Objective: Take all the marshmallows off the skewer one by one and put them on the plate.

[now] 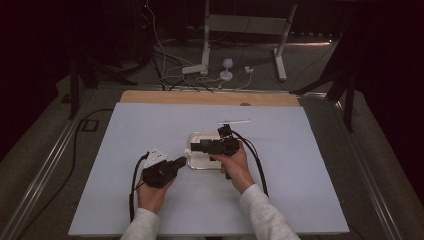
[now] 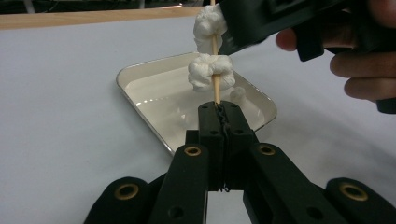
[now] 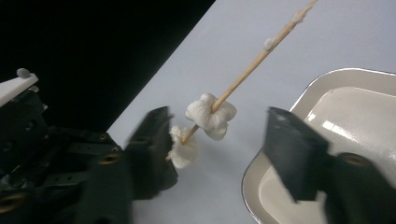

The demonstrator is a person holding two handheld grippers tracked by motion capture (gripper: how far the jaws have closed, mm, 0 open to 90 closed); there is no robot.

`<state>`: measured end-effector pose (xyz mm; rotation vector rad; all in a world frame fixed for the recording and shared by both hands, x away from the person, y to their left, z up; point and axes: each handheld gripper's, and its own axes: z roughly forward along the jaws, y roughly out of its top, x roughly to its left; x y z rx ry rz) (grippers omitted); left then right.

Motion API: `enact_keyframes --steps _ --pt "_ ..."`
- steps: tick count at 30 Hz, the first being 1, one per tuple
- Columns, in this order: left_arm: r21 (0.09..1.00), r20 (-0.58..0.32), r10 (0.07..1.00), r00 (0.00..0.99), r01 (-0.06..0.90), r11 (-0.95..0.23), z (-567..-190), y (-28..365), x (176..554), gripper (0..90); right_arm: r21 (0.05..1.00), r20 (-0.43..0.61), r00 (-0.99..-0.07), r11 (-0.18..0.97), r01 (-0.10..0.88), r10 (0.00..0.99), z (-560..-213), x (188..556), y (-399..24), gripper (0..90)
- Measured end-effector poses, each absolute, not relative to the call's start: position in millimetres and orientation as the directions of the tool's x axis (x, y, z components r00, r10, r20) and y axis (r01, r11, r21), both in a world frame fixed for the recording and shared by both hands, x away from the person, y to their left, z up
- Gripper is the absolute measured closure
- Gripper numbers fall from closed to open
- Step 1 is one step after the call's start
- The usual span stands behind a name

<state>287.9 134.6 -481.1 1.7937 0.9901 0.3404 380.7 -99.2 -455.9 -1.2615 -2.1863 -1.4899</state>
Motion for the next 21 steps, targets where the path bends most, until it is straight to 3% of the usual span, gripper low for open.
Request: enact_keyframes --steps 2,10,12,21 --pt "0.871 -0.206 0.755 0.623 0.468 -0.149 -481.4 134.4 288.0 90.0 0.643 0.616 -0.599 0.113 0.757 0.511 -458.6 382.2 -97.9 51.0" --pt "0.880 -0.208 0.738 0.642 0.452 -0.144 -481.4 131.7 286.6 90.0 0.599 0.683 -0.559 0.079 0.797 0.470 -462.4 384.2 -94.6 62.4" --pt "0.882 -0.204 0.736 0.646 0.447 -0.148 -480.9 130.8 286.2 90.0 0.583 0.705 -0.548 0.071 0.809 0.450 -464.4 384.9 -93.7 70.7" --pt "0.888 -0.192 0.726 0.660 0.432 -0.159 -478.3 131.8 285.0 90.0 0.631 0.668 -0.564 0.032 0.775 0.485 -455.8 381.9 -97.3 76.0"
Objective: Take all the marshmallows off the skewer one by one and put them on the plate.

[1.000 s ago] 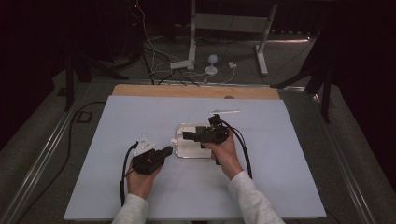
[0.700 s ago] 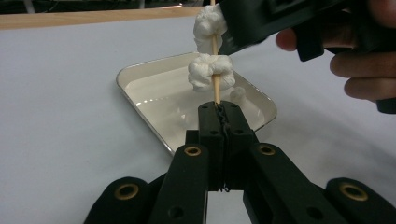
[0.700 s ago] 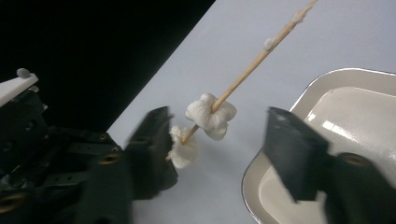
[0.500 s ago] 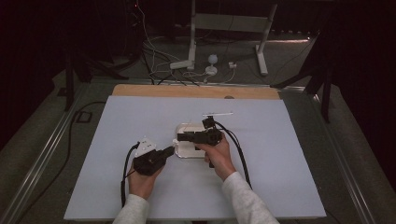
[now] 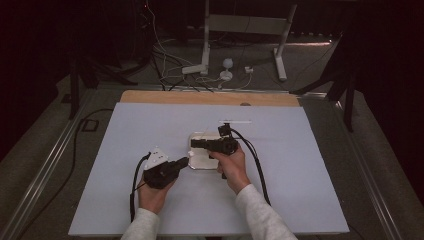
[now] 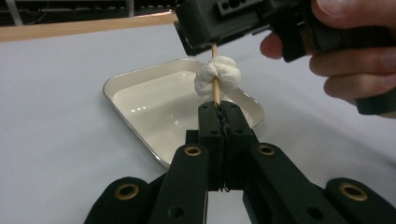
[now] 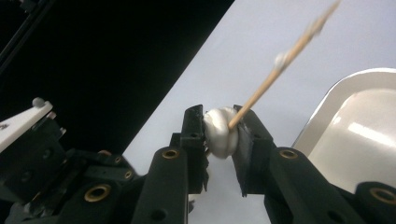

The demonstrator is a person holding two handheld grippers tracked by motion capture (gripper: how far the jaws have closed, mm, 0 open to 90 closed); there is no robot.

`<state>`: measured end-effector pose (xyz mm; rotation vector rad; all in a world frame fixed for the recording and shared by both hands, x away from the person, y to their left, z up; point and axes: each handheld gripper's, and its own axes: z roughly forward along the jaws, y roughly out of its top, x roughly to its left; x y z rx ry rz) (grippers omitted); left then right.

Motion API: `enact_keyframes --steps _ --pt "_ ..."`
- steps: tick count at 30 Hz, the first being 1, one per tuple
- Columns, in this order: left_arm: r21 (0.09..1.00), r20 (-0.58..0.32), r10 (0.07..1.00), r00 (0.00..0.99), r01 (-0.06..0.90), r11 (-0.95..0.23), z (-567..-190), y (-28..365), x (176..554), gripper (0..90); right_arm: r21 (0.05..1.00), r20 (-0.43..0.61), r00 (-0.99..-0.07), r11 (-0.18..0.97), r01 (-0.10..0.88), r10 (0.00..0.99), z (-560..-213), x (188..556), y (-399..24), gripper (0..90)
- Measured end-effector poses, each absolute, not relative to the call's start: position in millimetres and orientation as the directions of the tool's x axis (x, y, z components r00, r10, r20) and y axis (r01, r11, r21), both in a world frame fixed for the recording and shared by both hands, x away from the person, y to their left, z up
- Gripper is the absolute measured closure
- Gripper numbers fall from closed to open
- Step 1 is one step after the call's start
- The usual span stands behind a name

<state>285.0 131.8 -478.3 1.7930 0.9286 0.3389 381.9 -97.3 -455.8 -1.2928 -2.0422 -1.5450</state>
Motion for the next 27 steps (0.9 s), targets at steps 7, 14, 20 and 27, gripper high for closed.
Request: enact_keyframes --steps 7,14,20,27 --pt "0.891 -0.175 0.717 0.674 0.418 -0.176 -477 130 283 90.0 0.661 0.632 -0.582 0.035 0.749 0.511 -447 383 -102 77.3" --pt "0.890 -0.167 0.716 0.677 0.416 -0.185 -476 130 282 90.0 0.663 0.641 -0.568 0.002 0.749 0.517 -442 386 -108 78.8" --pt "0.889 -0.151 0.715 0.682 0.410 -0.203 -476 129 281 90.0 0.668 0.638 -0.565 -0.011 0.744 0.524 -439 387 -112 79.9" --pt "0.889 -0.135 0.711 0.690 0.402 -0.221 -475 128 280 90.0 0.671 0.643 -0.543 -0.054 0.740 0.540 -437 389 -118 81.0"
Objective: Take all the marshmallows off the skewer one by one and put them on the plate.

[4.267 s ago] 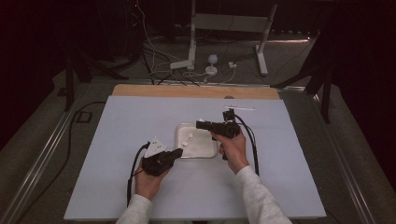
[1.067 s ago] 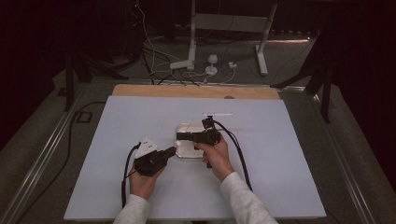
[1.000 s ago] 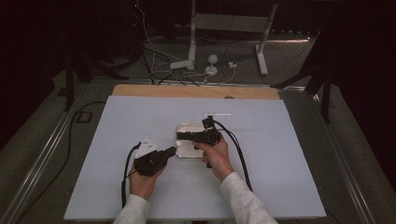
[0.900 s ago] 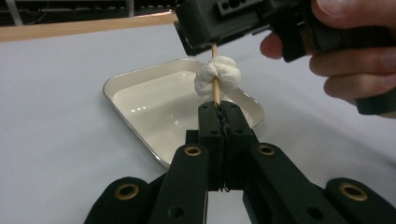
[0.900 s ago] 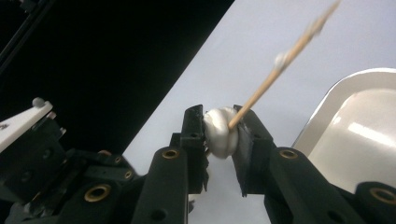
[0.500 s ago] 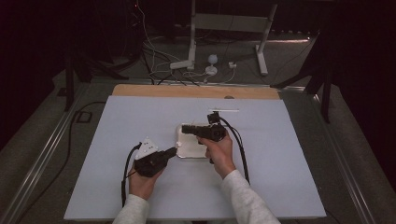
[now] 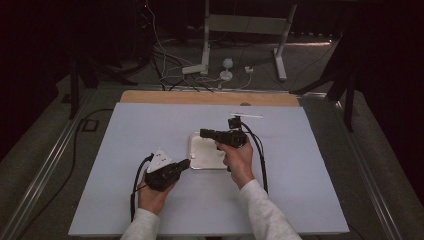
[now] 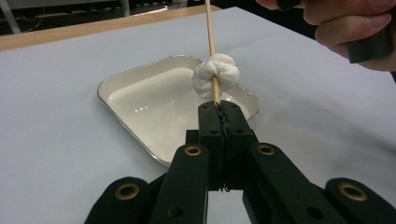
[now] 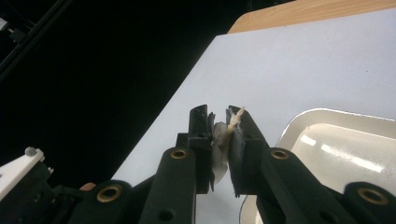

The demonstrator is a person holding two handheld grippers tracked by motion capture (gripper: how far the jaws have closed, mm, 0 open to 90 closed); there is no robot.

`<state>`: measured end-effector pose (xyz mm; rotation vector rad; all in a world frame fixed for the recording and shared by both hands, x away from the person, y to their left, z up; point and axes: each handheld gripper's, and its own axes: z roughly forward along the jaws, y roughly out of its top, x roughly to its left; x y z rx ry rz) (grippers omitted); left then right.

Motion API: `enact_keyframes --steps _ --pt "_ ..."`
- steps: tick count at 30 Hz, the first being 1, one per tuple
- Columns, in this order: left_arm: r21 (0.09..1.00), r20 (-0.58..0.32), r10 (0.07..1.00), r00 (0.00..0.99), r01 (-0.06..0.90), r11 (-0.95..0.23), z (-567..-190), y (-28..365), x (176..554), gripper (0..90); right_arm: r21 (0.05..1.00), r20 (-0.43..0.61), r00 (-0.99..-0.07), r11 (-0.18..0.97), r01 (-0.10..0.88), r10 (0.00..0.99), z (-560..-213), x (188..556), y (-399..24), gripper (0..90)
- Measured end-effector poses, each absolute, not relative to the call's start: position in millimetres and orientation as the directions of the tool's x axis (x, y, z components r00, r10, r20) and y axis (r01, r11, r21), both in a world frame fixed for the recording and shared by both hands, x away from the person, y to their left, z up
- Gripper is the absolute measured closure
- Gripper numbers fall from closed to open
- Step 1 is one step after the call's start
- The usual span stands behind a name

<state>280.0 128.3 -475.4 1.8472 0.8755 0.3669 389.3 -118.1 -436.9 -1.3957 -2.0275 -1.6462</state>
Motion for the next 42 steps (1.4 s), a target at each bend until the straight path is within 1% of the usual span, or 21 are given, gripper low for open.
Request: enact_keyframes --steps 8,12,19,27,30,32,34,36,39,41,42 --pt "0.889 -0.108 0.716 0.690 0.389 -0.241 -472 130 278 90.0 0.673 0.651 -0.532 -0.087 0.735 0.542 -436 390 -118 81.3" --pt "0.884 -0.081 0.720 0.689 0.383 -0.267 -472 129 277 90.0 0.672 0.648 -0.516 -0.102 0.733 0.561 -436 390 -118 81.8" --pt "0.880 -0.063 0.718 0.694 0.378 -0.289 -471 131 277 90.0 0.682 0.631 -0.510 -0.105 0.724 0.584 -436 391 -120 82.7" --pt "0.869 -0.056 0.712 0.700 0.385 -0.310 -473 133 277 90.0 0.690 0.607 -0.498 -0.101 0.717 0.619 -437 392 -125 85.8" --pt "0.859 -0.035 0.719 0.694 0.389 -0.333 -473 133 276 90.0 0.692 0.601 -0.490 -0.104 0.715 0.631 -438 393 -129 87.4" --pt "0.850 -0.011 0.723 0.691 0.387 -0.357 -474 132 276 90.0 0.691 0.599 -0.492 -0.098 0.716 0.632 -439 393 -130 87.4" --pt "0.834 0.036 0.730 0.683 0.382 -0.398 -474 128 276 90.0 0.696 0.595 -0.494 -0.098 0.712 0.634 -439 392 -131 87.5" --pt "0.832 0.050 0.730 0.682 0.376 -0.408 -475 126 275 90.0 0.692 0.593 -0.493 -0.090 0.716 0.637 -440 392 -131 87.5" --pt "0.812 0.101 0.735 0.671 0.371 -0.451 -474 122 275 90.0 0.699 0.576 -0.498 -0.074 0.711 0.648 -441 392 -131 87.4" --pt "0.783 0.172 0.731 0.660 0.359 -0.508 -475 117 274 90.0 0.708 0.564 -0.514 -0.058 0.704 0.646 -440 392 -129 87.0" --pt "0.776 0.186 0.729 0.659 0.356 -0.521 -475 115 273 90.0 0.706 0.568 -0.520 -0.053 0.706 0.638 -440 391 -129 86.6"
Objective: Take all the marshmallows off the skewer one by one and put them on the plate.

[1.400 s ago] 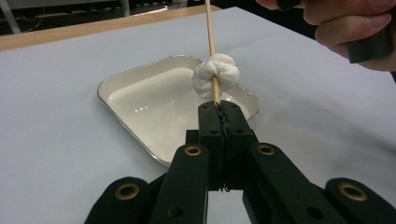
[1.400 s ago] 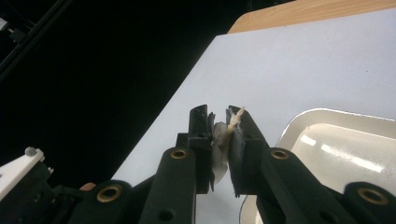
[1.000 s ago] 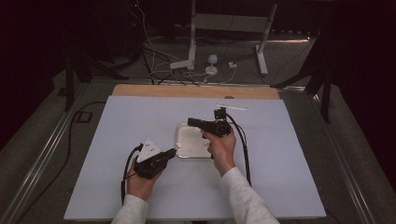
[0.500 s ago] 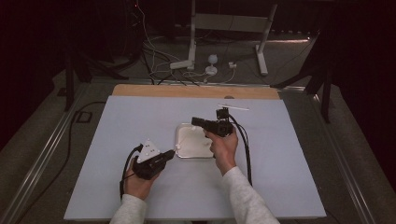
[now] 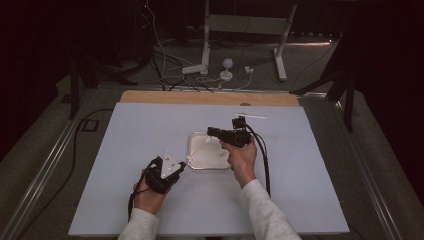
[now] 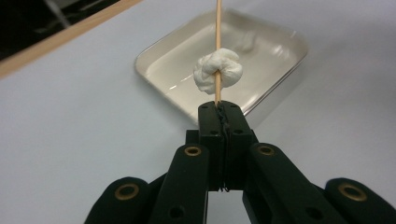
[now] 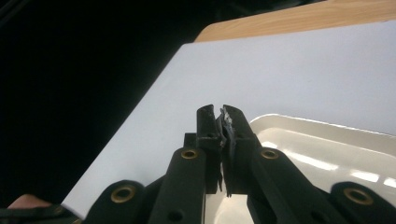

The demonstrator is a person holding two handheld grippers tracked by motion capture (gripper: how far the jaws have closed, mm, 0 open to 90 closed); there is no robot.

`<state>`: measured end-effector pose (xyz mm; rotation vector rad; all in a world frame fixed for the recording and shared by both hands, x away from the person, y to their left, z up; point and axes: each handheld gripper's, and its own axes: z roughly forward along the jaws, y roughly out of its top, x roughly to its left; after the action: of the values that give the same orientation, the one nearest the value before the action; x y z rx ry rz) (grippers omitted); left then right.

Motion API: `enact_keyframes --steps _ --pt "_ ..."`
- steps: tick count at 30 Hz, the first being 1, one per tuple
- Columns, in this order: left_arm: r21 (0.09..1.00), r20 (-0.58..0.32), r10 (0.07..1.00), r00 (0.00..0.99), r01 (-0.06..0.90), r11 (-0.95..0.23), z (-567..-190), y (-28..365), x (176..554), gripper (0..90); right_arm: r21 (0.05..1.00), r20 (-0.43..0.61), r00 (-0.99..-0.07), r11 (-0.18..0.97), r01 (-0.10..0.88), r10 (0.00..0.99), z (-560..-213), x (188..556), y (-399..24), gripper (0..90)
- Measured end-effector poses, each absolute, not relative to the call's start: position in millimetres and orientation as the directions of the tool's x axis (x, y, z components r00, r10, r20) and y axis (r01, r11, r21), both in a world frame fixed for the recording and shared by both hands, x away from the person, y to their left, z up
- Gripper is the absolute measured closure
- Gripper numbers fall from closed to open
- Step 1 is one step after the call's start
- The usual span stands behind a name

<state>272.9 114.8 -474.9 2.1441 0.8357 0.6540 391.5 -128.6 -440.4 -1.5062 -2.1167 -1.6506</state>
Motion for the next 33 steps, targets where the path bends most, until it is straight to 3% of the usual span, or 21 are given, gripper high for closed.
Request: enact_keyframes --steps 5,6,7,8,12,18,21,24,28,29,30,33 --pt "0.779 0.212 0.734 0.646 0.341 -0.526 -473 110 271 90.0 0.715 0.541 -0.542 -0.013 0.699 0.643 -442 389 -127 82.3" --pt "0.779 0.214 0.734 0.644 0.341 -0.526 -473 110 271 90.0 0.716 0.539 -0.544 -0.011 0.698 0.643 -443 389 -127 79.4" --pt "0.780 0.218 0.736 0.640 0.339 -0.526 -472 109 271 90.0 0.712 0.542 -0.543 -0.008 0.702 0.641 -444 388 -125 70.1" --pt "0.781 0.214 0.739 0.639 0.342 -0.522 -473 109 271 90.0 0.712 0.542 -0.543 -0.008 0.702 0.641 -444 388 -125 70.1" --pt "0.784 0.207 0.744 0.635 0.347 -0.515 -474 108 271 90.0 0.703 0.555 -0.536 -0.014 0.711 0.635 -446 386 -121 53.5" --pt "0.793 0.191 0.749 0.634 0.350 -0.499 -473 107 271 90.0 0.715 0.528 -0.518 -0.024 0.698 0.673 -448 384 -121 52.0" --pt "0.791 0.192 0.749 0.634 0.351 -0.501 -474 106 271 90.0 0.738 0.507 -0.515 -0.039 0.674 0.691 -446 382 -121 43.3" --pt "0.803 0.173 0.755 0.633 0.353 -0.481 -473 110 272 90.0 0.736 0.520 -0.505 -0.061 0.674 0.689 -447 382 -125 40.4" --pt "0.827 0.140 0.764 0.630 0.350 -0.441 -472 111 272 90.0 0.696 0.566 -0.506 -0.048 0.717 0.651 -454 382 -121 44.5" --pt "0.832 0.135 0.765 0.629 0.347 -0.432 -471 111 271 90.0 0.660 0.616 -0.504 -0.048 0.749 0.605 -460 382 -117 53.0" --pt "0.839 0.126 0.769 0.626 0.346 -0.420 -471 111 271 90.0 0.660 0.616 -0.504 -0.048 0.749 0.605 -460 382 -117 53.0" --pt "0.840 0.116 0.768 0.630 0.351 -0.414 -472 113 272 90.0 0.597 0.717 -0.484 -0.084 0.798 0.501 -470 382 -114 71.2"
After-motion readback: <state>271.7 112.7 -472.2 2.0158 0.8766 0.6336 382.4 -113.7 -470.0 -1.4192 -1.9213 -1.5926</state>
